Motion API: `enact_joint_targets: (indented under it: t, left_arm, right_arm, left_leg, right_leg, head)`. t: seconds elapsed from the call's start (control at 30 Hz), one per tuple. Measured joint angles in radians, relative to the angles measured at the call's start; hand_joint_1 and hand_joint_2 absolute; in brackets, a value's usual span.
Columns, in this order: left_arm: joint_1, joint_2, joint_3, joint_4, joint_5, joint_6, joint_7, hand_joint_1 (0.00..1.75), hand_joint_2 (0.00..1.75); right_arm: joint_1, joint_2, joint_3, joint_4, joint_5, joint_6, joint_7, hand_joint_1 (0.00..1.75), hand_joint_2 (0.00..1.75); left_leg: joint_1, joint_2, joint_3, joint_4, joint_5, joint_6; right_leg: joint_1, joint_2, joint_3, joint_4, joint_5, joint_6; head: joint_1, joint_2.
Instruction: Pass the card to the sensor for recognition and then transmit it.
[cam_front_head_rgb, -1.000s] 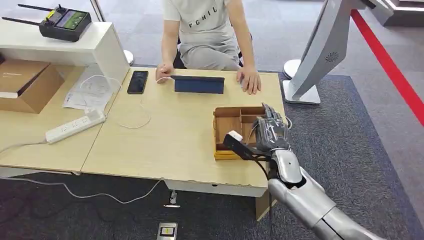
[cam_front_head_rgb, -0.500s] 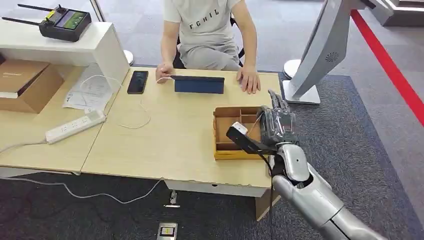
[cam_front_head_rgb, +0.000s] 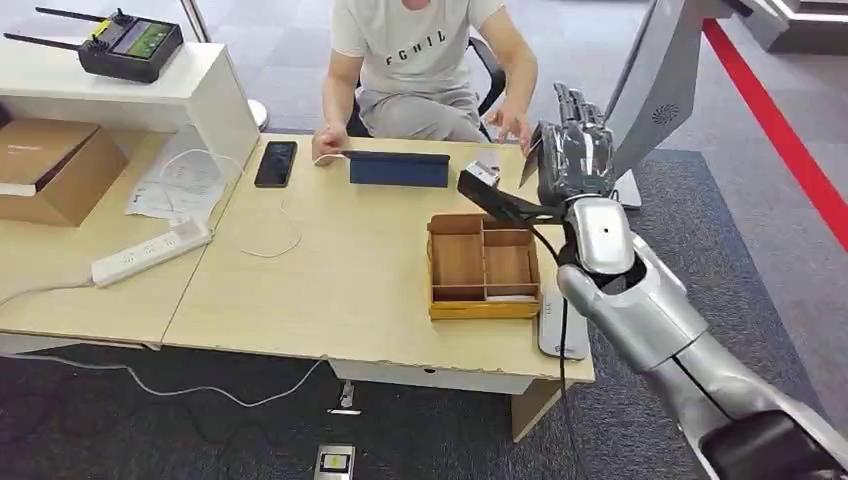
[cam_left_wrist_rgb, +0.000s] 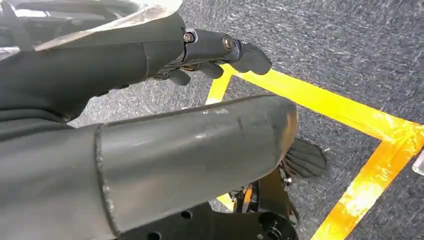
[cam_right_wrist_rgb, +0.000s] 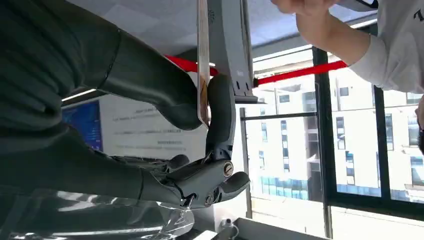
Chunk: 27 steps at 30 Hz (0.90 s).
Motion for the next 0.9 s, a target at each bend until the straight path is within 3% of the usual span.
enact_joint_targets:
  t: [0.4, 0.63, 0.9]
  left_arm:
    - [-0.001, 0.002, 0.0, 0.0, 0.008, 0.0, 0.007, 0.0, 0.0]
    - [-0.001, 0.002, 0.0, 0.0, 0.009, -0.015, 0.013, 0.0, 0.0]
    - [-0.001, 0.002, 0.0, 0.0, 0.01, -0.024, 0.003, 0.0, 0.0]
  right_arm:
    - [-0.07, 0.042, 0.041, 0.132, 0.051, 0.002, 0.01, 1.75, 1.75]
    - [-0.074, 0.089, 0.066, 0.221, 0.06, -0.024, 0.014, 1.75, 1.75]
    - [-0.068, 0.108, 0.078, 0.254, 0.076, -0.004, 0.027, 1.75, 1.75]
  left_leg:
    - [0.0, 0.0, 0.0, 0.0, 0.0, 0.0]
    - [0.0, 0.0, 0.0, 0.0, 0.0, 0.0]
    - [0.0, 0.0, 0.0, 0.0, 0.0, 0.0]
  right_leg:
    - [0.0, 0.0, 0.0, 0.0, 0.0, 0.0]
    - [0.0, 0.0, 0.0, 0.0, 0.0, 0.0]
    - [0.0, 0.0, -0.001, 0.0, 0.0, 0.0]
  head:
    - [0.0, 0.0]
    - [0.0, 0.0]
    - [0.0, 0.0]
